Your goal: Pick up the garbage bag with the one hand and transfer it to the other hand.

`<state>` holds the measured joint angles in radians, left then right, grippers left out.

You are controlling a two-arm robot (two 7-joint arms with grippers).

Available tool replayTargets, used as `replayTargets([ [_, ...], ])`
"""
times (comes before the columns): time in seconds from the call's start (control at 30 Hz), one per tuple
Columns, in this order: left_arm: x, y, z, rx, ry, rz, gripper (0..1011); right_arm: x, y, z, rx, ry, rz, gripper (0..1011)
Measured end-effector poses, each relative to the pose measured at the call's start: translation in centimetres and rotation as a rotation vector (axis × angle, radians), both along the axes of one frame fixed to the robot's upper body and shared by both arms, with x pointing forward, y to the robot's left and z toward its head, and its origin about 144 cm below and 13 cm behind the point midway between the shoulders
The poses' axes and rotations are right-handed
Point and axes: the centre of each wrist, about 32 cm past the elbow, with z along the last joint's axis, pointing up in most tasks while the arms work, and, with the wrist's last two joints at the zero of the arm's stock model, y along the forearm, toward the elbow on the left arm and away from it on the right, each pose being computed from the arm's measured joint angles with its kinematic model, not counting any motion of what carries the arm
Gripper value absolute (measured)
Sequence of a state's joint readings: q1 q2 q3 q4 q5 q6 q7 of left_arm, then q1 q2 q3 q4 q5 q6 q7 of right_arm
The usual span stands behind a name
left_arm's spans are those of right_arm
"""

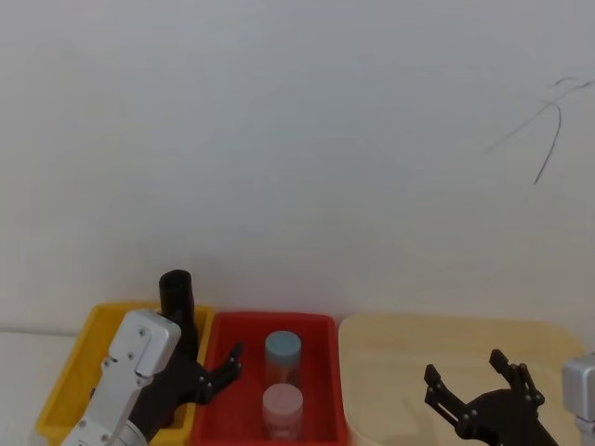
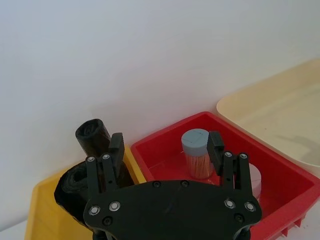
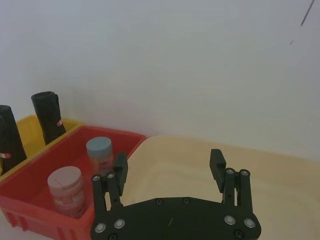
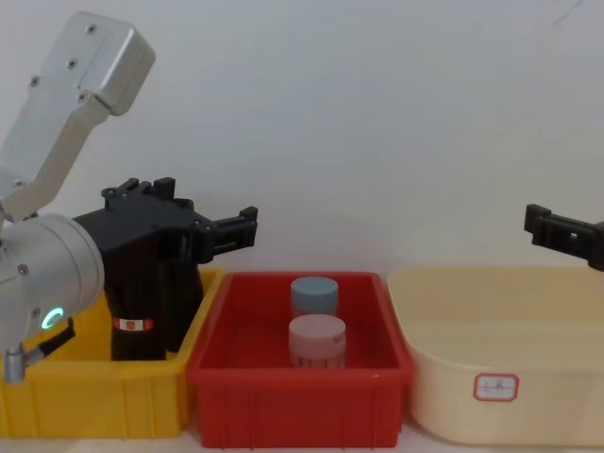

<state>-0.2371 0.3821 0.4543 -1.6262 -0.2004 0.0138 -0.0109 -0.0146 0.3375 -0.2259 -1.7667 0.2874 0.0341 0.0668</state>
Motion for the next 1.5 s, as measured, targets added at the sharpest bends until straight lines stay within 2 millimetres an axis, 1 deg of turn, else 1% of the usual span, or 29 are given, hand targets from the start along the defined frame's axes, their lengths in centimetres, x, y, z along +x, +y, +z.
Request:
replayTargets([
  [1.5,0.01,0.07,0.00,0.000,0.001,0.000,1000,0.00,0.00,0.00,0.000,0.000,0.000,1001],
])
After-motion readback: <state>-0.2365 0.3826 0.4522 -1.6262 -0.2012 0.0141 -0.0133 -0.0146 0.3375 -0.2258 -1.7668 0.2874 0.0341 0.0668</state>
